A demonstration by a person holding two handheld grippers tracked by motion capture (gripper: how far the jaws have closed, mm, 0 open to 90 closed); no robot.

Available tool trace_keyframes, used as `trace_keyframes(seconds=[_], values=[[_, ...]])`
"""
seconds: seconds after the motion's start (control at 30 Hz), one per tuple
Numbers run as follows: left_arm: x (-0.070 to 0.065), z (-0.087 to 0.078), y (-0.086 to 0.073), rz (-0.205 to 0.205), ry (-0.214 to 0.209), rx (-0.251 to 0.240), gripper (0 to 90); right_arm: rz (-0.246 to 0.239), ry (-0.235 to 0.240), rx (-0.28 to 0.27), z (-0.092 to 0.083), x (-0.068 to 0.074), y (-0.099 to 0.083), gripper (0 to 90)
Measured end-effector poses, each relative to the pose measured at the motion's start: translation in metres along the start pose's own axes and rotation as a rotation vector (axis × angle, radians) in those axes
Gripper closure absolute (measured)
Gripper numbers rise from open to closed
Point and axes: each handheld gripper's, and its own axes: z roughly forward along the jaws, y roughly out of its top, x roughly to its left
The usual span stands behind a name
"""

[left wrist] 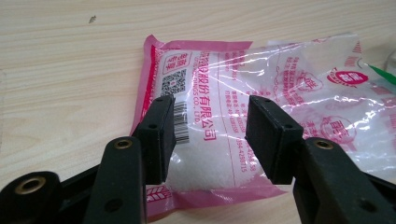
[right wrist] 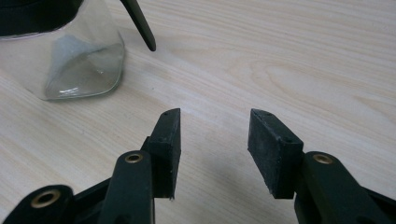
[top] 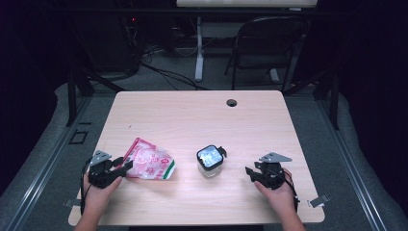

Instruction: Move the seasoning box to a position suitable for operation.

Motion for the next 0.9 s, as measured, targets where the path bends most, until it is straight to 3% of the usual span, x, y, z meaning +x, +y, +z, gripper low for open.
trace_keyframes(seconds=[0.13,0.2,0.3,0.5,0.67,0.9], values=[[0.001,0.003,0.002,-0.009,-0.008,-0.002,52.1,0.004,-0.001,0.002,0.002,-0.003,0.000,54.9],[0.002,0.005,0.001,-0.021,-0.011,0.009,52.2,0.011,0.006,-0.016,0.005,-0.003,0.003,61.4],[-0.001,0.004,0.001,-0.016,-0.011,0.003,52.1,0.008,0.003,-0.014,0.006,0.001,0.006,63.5],[-0.002,-0.005,0.001,0.006,0.006,-0.013,52.6,-0.049,0.017,-0.011,0.013,0.014,0.012,67.9],[0.001,-0.011,-0.003,-0.025,-0.020,-0.005,58.3,-0.097,0.042,-0.004,0.018,0.025,0.018,68.6],[0.003,-0.021,-0.010,-0.009,0.023,-0.007,57.3,-0.104,0.092,-0.011,0.038,0.029,0.028,68.5]])
